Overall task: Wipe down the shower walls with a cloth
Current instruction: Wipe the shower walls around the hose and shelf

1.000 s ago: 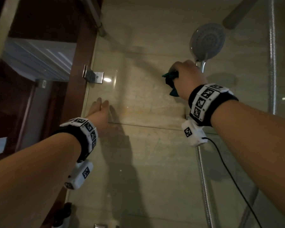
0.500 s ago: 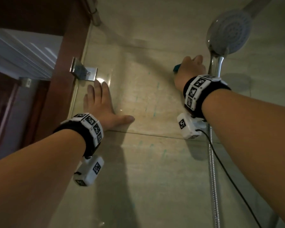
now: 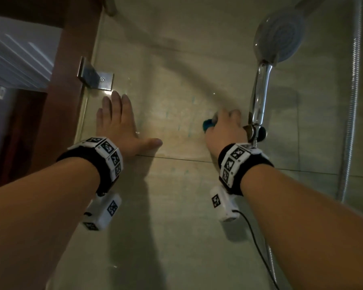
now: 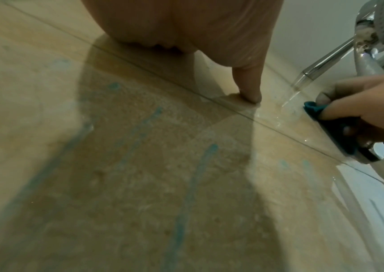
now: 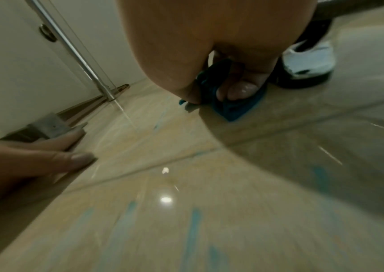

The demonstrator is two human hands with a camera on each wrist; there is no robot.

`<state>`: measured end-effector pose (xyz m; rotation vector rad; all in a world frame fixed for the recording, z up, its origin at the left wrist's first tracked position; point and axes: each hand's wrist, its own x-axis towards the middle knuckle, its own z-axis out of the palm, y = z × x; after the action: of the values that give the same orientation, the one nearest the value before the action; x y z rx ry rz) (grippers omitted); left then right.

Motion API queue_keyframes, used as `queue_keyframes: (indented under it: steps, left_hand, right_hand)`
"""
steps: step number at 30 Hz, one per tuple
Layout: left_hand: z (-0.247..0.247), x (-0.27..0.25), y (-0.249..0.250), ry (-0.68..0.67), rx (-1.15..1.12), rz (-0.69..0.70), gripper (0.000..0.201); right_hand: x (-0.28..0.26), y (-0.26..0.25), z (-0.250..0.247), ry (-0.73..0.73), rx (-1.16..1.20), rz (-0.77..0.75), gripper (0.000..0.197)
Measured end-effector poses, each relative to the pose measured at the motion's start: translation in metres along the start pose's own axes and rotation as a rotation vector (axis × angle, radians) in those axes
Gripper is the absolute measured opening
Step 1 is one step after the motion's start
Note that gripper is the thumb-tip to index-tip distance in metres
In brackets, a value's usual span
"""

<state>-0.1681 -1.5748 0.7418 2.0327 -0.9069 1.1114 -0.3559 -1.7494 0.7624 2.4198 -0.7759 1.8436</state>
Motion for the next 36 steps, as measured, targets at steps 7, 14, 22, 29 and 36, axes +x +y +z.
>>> queue_keyframes:
  steps: [7, 14, 22, 29, 36]
  left_hand:
    - [-0.002, -0.002, 0.002, -0.015, 0.012, -0.004, 0.154]
    - [0.001, 0.000, -0.006, -0.051, 0.026, 0.034, 0.163]
    - [0.010, 0.001, -0.008, 0.006, 0.065, 0.070, 0.162]
    - [0.010, 0.001, -0.009, 0.001, 0.088, 0.065, 0.162]
    - [0.008, 0.000, -0.009, -0.010, 0.082, 0.063, 0.163]
  right_hand:
    - [-0.050, 0.018, 0.022, 0.009, 0.057, -0.060, 0.021]
    - [-0.012, 0.012, 0.015, 0.078, 0.193, 0.009, 0.017]
    - [0.074, -0.018, -0.017, 0.132, 0.136, 0.095, 0.032]
    - [0.062, -0.013, -0.010, 0.162, 0.201, 0.036, 0.019]
    - [-0.007, 0.004, 0.021, 0.131, 0.276, -0.060, 0.013]
